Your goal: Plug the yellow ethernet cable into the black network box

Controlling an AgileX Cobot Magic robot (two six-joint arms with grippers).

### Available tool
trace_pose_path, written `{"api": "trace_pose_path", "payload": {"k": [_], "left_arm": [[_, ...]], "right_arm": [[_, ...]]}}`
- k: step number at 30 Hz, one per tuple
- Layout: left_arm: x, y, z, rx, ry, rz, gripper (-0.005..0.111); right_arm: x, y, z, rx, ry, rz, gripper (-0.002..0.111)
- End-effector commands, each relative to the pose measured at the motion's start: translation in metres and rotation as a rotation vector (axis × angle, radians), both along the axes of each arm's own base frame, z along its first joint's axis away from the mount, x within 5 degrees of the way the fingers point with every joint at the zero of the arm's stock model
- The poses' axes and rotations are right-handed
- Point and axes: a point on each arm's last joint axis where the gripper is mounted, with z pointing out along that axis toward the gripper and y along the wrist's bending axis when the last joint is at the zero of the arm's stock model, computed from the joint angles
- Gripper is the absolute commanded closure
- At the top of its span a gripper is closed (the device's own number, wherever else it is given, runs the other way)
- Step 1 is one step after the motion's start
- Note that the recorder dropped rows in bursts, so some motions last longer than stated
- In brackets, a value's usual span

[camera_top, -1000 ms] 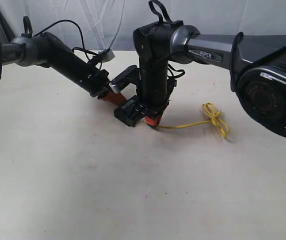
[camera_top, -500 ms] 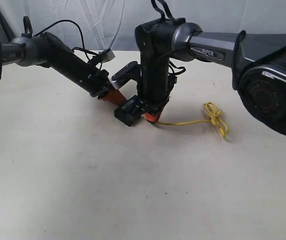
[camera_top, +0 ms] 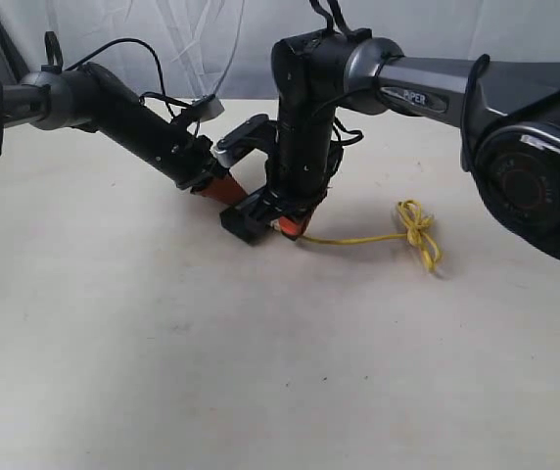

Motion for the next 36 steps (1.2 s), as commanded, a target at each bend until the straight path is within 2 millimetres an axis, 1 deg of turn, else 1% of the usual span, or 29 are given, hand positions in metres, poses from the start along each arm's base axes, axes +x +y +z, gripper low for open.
{"api": "trace_pose_path", "payload": {"k": [1, 9, 12, 15, 20, 29, 32, 36], "left_arm": [[-0.002, -0.003, -0.001, -0.014, 0.015, -0.015, 0.107], [-0.002, -0.003, 0.000, -0.014, -0.006, -0.025, 0.107], [-0.001, -0.003, 0.004, -0.016, -0.014, -0.025, 0.107], [-0.001, -0.003, 0.007, -0.017, -0.020, -0.025, 0.107], [-0.001, -0.003, 0.007, -0.010, -0.020, -0.030, 0.107], [0.000, -0.001, 0.006, 0.000, -0.029, -0.027, 0.107], [0.000, -0.001, 0.006, 0.002, -0.031, -0.025, 0.107], [0.000, -0.001, 0.006, 0.003, -0.035, -0.021, 0.107]], "right_arm": [[0.007, 0.001, 0.008, 0.044, -0.063, -0.005, 0.109], [0.007, -0.002, 0.008, 0.018, -0.054, -0.001, 0.109], [0.006, -0.003, 0.008, 0.016, -0.047, -0.001, 0.109], [0.005, -0.003, 0.003, 0.003, -0.026, 0.000, 0.109], [0.004, -0.003, -0.006, -0.002, -0.002, 0.000, 0.109], [0.003, -0.004, -0.006, -0.018, 0.017, -0.001, 0.109], [0.002, -0.007, -0.003, -0.040, 0.021, 0.006, 0.109], [0.002, -0.007, 0.008, -0.037, -0.003, 0.013, 0.109]]}}
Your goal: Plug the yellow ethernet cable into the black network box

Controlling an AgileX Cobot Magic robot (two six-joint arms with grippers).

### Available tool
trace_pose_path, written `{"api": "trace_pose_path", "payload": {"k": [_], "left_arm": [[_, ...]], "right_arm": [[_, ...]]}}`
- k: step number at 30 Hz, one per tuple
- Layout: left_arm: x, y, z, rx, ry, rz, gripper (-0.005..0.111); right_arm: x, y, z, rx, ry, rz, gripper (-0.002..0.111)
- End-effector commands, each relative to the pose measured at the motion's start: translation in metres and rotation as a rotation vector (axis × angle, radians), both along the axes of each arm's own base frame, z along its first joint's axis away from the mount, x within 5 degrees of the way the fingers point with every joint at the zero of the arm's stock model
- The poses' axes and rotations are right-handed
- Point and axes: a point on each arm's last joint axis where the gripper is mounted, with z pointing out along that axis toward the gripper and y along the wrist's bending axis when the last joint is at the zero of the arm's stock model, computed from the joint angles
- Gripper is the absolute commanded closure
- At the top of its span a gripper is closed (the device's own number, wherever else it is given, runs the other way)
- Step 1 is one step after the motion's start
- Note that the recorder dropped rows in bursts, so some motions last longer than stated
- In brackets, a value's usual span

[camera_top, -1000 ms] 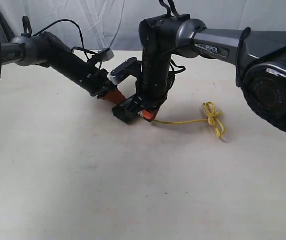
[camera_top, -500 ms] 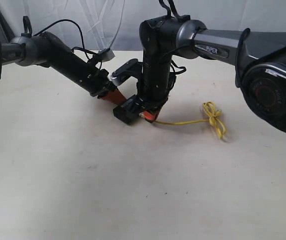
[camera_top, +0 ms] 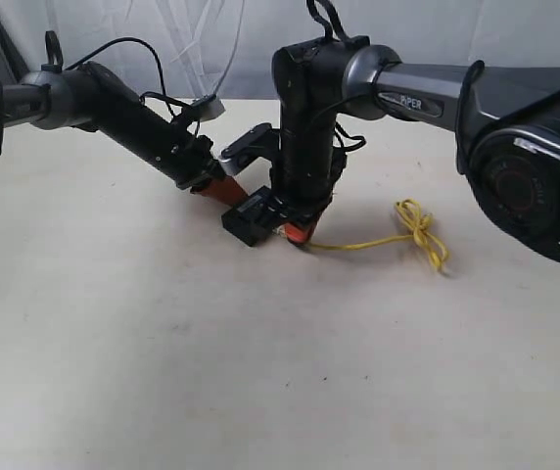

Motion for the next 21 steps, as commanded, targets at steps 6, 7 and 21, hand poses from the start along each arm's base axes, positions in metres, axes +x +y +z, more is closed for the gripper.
{"api": "trace_pose_path", "payload": {"k": [6, 7, 21], "left_arm": [[0.000, -0.001, 0.006, 0.001, -0.018, -0.005, 0.107], [0.001, -0.001, 0.006, 0.000, -0.019, -0.003, 0.107], [0.001, -0.002, 0.007, -0.007, -0.018, 0.001, 0.107]], "right_arm": [[0.003, -0.006, 0.015, -0.030, -0.049, 0.025, 0.109], [0.003, -0.006, 0.015, -0.028, -0.047, 0.024, 0.109], [0.003, 0.000, 0.005, 0.024, -0.023, 0.002, 0.109]]}}
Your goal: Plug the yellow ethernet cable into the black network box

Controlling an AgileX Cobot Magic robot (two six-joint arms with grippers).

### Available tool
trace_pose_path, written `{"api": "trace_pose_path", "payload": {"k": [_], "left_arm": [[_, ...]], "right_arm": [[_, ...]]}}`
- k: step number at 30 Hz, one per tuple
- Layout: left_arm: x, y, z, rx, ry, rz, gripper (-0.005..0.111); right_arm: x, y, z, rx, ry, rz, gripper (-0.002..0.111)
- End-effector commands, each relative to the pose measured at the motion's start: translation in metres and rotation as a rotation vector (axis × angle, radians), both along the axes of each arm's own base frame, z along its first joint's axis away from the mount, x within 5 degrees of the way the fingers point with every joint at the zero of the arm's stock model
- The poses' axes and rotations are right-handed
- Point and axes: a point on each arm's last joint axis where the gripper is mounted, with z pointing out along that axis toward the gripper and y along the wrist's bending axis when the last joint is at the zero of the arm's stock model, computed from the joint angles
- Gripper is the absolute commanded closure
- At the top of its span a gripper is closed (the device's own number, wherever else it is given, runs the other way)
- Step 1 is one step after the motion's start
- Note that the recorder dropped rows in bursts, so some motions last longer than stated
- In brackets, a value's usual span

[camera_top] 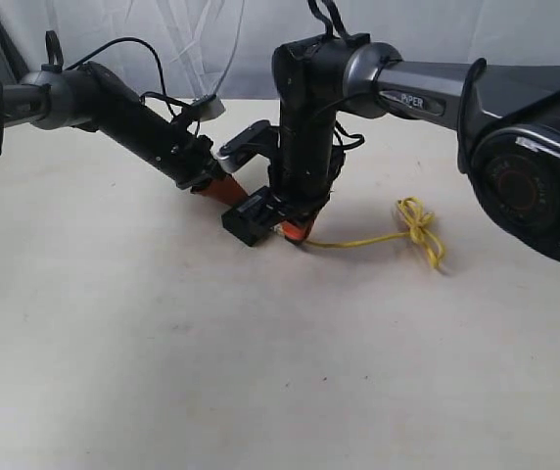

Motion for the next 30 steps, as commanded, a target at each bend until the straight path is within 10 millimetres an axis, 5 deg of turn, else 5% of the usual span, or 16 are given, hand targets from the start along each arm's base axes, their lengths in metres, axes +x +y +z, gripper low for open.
{"api": "trace_pose_path", "payload": {"k": [1, 30], "left_arm": [[0.0007, -0.0017, 0.0067, -0.008, -0.017, 0.000, 0.107], [-0.0011, -0.0039, 0.0085, -0.031, 0.001, -0.009, 0.107]], "right_arm": [[0.0031, -0.0013, 0.0028, 0.005, -0.020, 0.002, 0.109], [0.0025, 0.0073, 0.0019, 0.011, -0.073, 0.052, 0.109]]}}
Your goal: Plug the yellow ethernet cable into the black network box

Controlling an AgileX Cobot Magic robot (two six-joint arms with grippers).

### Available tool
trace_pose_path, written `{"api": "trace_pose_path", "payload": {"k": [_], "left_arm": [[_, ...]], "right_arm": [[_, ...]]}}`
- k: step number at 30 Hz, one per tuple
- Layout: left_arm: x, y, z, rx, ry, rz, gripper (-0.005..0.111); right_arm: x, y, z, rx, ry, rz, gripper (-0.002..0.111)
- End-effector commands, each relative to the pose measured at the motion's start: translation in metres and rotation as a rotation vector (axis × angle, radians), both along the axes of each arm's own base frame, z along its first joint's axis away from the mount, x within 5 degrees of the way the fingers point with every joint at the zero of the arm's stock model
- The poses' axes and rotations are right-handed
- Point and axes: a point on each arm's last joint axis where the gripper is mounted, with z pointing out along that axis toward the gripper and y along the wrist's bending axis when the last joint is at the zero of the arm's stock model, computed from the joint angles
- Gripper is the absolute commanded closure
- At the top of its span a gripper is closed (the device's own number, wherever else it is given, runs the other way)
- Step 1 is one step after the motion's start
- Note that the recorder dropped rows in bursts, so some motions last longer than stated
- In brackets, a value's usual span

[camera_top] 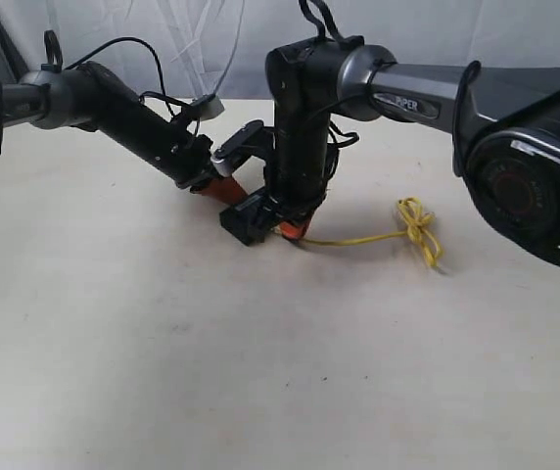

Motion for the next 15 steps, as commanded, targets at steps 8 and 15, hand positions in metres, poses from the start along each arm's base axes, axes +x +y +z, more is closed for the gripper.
{"api": "trace_pose_path", "payload": {"k": [8, 15], "left_arm": [[-0.0024, -0.0040, 0.0079, -0.035, 0.011, -0.019, 0.107], [-0.0020, -0.0034, 0.0103, -0.025, -0.010, -0.030, 0.107]], "right_arm": [[0.0055, 0.0026, -0.0007, 0.034, -0.043, -0.045, 0.109], [0.0023, -0.0013, 0.0006, 0.000, 0.004, -0.045, 0.109]]}}
